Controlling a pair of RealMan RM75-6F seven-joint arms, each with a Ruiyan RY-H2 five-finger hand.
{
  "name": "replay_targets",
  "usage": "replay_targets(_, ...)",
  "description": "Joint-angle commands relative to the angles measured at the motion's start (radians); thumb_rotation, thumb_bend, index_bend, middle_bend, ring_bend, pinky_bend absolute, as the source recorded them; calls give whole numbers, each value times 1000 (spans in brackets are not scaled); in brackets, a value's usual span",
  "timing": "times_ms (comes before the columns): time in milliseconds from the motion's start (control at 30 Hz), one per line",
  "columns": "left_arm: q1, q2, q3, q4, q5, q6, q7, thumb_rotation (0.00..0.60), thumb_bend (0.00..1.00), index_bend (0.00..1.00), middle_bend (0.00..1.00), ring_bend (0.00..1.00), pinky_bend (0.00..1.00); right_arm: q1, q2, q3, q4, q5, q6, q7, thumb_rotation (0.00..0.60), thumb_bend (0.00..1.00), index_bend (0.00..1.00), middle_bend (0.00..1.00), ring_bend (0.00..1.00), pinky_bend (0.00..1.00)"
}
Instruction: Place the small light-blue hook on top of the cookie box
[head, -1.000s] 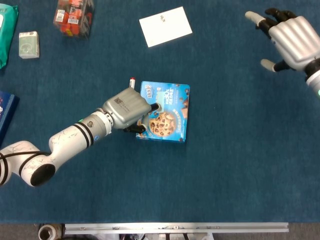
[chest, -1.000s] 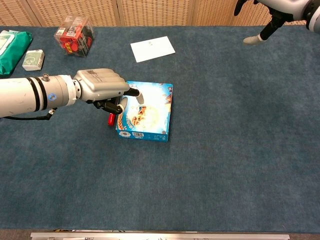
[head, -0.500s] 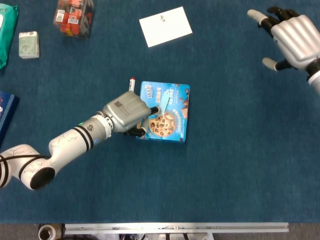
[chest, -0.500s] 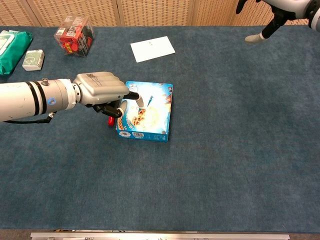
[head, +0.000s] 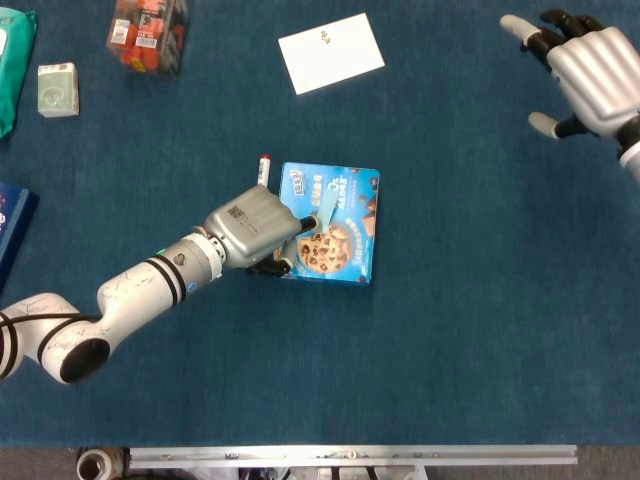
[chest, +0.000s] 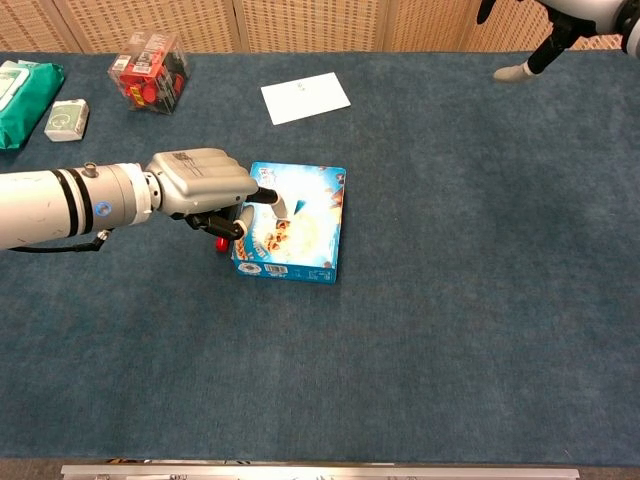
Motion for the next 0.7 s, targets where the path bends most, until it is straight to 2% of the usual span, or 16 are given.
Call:
replay_targets(33,2,-1,4,3,2,0,-2,99,803,194,1000,1000,1000,0,-1,0,0,0,1,-2,600,193,118,315,129,219)
replay_targets(400,11,-3,11,4,10,11,-5,99,803,194,1000,1000,1000,-3,-1,3,-2,8,4,-10,600,194,118,315,129,219)
replay_targets(700,39,23,-2,-20,47,63,-43,96,803,194,1000,1000,1000,-4,1,6,-1,9,5,-11,600,193,118,315,129,219)
